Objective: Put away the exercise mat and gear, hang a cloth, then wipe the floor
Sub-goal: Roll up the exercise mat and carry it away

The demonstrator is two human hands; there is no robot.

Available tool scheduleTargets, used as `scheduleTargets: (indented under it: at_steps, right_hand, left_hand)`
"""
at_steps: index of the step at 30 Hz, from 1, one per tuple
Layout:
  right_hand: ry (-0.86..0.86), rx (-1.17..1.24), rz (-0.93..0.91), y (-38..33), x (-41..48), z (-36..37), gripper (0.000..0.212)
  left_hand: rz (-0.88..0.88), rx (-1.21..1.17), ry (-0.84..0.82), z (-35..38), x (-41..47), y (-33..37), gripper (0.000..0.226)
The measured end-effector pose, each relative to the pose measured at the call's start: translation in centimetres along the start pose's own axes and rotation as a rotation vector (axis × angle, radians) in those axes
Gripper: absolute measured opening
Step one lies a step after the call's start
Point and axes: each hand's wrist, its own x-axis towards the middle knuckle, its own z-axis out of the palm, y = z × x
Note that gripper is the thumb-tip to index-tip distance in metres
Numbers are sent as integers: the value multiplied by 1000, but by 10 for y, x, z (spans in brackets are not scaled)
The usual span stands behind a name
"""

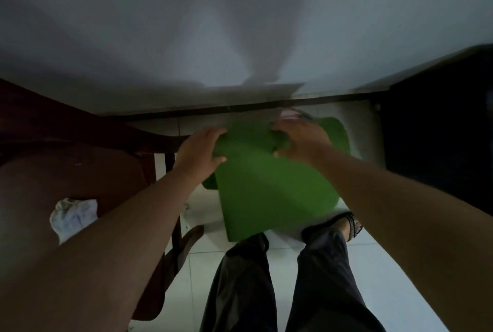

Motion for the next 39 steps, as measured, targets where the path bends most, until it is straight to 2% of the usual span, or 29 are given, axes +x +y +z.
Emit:
scheduleTargets:
  at_steps: [2, 5, 11, 20, 28, 33, 37, 39]
  right_hand:
    - [42, 30, 26, -5, 12, -1, 64]
    - [130, 107, 21, -14, 9, -7, 64]
    - [147, 144, 62, -24, -32, -28, 63]
    - [251, 326, 154, -69, -123, -101, 58]
    - [272, 415, 214, -124, -235, -168, 57]
    - [341, 381, 196, -140, -319, -210, 54]
    - [325, 399, 223, -127, -375, -223, 54]
    - [378, 407, 271, -111, -406, -225, 57]
  left_hand:
    - [-38, 19, 38, 3, 6, -3, 75]
    - [-10, 63, 6, 1, 5, 1, 77]
    - [43, 34, 4, -28, -15, 19, 73]
    - [136, -95, 74, -113, -86, 66, 60]
    - [212, -191, 37, -199, -172, 121, 52]
    - [363, -145, 54, -239, -213, 175, 51]
    - [478, 24, 82, -254, -233, 229, 52]
    - [529, 92, 101, -258, -243, 264, 54]
